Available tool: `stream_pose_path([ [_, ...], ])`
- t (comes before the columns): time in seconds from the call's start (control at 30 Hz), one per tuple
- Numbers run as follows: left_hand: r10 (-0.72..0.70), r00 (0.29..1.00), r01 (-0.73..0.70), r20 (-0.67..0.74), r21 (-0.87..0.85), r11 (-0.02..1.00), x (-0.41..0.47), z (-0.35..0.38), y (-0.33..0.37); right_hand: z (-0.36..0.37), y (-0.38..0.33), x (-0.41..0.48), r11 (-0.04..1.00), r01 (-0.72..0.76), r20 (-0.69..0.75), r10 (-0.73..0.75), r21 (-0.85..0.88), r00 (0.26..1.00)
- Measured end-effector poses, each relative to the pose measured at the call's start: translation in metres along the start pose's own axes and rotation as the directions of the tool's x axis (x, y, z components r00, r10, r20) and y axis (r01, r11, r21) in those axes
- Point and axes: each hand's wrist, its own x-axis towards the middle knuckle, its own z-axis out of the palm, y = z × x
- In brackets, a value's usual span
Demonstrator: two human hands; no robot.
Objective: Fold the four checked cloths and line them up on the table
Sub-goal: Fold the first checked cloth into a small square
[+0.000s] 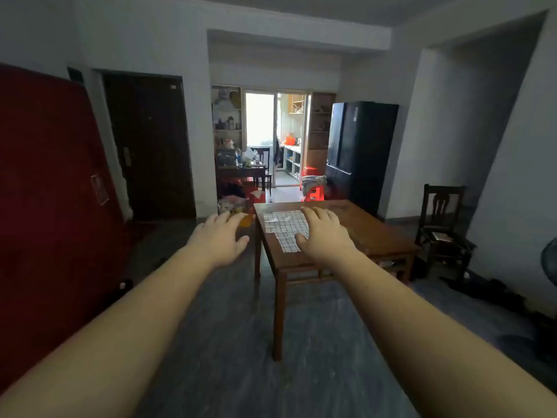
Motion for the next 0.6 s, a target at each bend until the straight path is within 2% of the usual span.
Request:
stream_pose_path([
  [0.3, -0.074, 0.997, 0.074, 0.036, -0.006, 0.997, 0.067, 0.028, -0.086, 0.072, -0.043, 0.090, 0.999, 0.032, 0.094, -0.032, 0.004, 0.995],
  [0.6, -0.162, 0.986, 0.163, 0.038, -0.031, 0.986, 0.169, 0.051, -0.231, 0.153, -0.121, 0.236, 0.998, 0.039, 0.110, -0.044, 0.048, 0.993],
])
